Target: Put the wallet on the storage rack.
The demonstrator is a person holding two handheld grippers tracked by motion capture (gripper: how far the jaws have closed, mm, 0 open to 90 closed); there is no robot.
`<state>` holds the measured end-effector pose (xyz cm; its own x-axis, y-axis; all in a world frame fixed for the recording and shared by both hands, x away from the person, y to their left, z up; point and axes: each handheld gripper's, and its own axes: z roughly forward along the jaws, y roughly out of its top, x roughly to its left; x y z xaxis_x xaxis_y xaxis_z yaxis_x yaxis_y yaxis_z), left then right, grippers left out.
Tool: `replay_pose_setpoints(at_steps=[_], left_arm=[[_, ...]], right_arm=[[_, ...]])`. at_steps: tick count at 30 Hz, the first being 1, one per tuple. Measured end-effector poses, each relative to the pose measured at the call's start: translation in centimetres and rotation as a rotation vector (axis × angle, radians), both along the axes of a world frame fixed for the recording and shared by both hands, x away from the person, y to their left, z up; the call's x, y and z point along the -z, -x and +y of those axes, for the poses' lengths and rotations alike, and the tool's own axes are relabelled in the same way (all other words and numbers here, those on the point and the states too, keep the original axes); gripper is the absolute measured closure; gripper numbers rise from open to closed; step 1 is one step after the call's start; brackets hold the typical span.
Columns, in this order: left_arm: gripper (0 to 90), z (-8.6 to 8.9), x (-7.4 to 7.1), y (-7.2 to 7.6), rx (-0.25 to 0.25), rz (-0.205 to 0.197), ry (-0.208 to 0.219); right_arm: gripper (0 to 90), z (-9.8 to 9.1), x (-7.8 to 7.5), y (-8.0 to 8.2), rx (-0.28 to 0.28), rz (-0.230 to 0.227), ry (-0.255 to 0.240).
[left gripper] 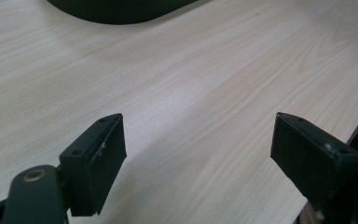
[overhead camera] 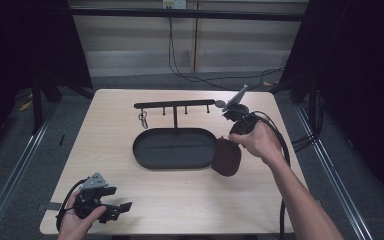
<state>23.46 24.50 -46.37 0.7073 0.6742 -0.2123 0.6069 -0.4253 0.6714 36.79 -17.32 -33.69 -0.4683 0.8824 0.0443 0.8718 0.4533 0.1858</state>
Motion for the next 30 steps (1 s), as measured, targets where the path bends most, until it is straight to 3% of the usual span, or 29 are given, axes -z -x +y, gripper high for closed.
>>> replay_pose_setpoints(at_steps=[13,18,22,30], left_arm=[[17.9,0.0,0.0,0.2,0.007,-0.004,-0.002],[17.1,0.1,-0.2,0.2,0.013,-0.011,-0.001],[17.0,0.0,-0.1,0.2,0.016,-0.005,0.002],[17.0,0.1,-0.2,0.2,0.006,-0.009,0.001]], right_arm=[[78.7,0.1,-0.6,-1.6,0.016,-0.023,-0.017],[79.2,0.3,-0.7,-2.3,0.02,-0.04,-0.062],[79.6,0.3,-0.6,-2.7,0.025,-0.045,-0.064],[81.0,-0.5,-0.3,-3.5,0.082,-0.089,-0.113]])
